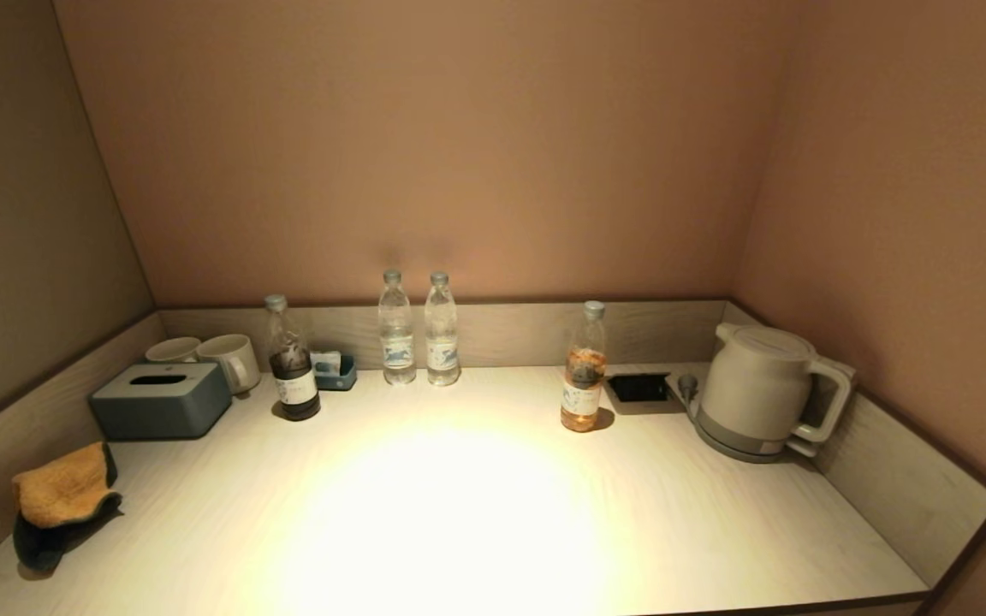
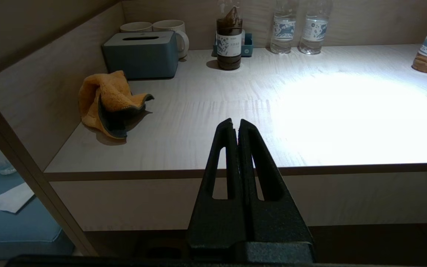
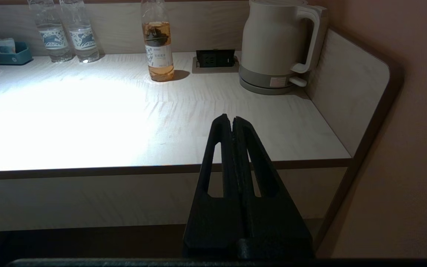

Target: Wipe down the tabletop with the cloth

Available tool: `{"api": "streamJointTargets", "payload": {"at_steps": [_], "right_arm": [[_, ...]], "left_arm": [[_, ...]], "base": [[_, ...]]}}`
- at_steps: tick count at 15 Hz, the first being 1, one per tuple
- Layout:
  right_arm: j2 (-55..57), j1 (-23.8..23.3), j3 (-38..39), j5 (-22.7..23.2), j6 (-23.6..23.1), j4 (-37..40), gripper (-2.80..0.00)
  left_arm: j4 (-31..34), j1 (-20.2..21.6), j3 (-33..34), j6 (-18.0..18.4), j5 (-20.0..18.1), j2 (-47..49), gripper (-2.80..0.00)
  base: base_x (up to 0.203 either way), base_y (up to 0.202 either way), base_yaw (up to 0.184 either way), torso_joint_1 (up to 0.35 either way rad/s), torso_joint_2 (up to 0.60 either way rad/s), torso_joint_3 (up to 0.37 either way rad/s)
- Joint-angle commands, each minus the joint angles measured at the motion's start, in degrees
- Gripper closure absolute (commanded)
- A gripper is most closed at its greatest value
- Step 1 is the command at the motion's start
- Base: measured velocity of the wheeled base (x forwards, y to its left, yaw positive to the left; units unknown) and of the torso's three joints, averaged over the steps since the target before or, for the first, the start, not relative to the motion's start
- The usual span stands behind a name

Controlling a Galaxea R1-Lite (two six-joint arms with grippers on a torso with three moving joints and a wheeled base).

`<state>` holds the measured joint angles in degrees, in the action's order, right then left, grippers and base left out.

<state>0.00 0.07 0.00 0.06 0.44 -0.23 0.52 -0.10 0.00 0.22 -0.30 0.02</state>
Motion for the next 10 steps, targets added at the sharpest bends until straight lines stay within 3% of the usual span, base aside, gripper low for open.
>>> {"api": "streamJointTargets", "payload": {"at_steps": [1, 10], "right_arm": [[0.0, 0.01, 0.0, 0.03, 0.0, -0.03, 0.0], [0.0, 0.01, 0.0, 0.03, 0.0, -0.03, 0.0]], "left_arm": [[0.01, 0.01, 0.0, -0.03, 0.03, -0.02, 0.0], [0.01, 0.01, 0.0, -0.04, 0.04, -0.02, 0.0]], "base": [[0.0, 0.0, 0.0, 0.0, 0.0, 0.0], [0.0, 0.0, 0.0, 0.0, 0.0, 0.0]]}}
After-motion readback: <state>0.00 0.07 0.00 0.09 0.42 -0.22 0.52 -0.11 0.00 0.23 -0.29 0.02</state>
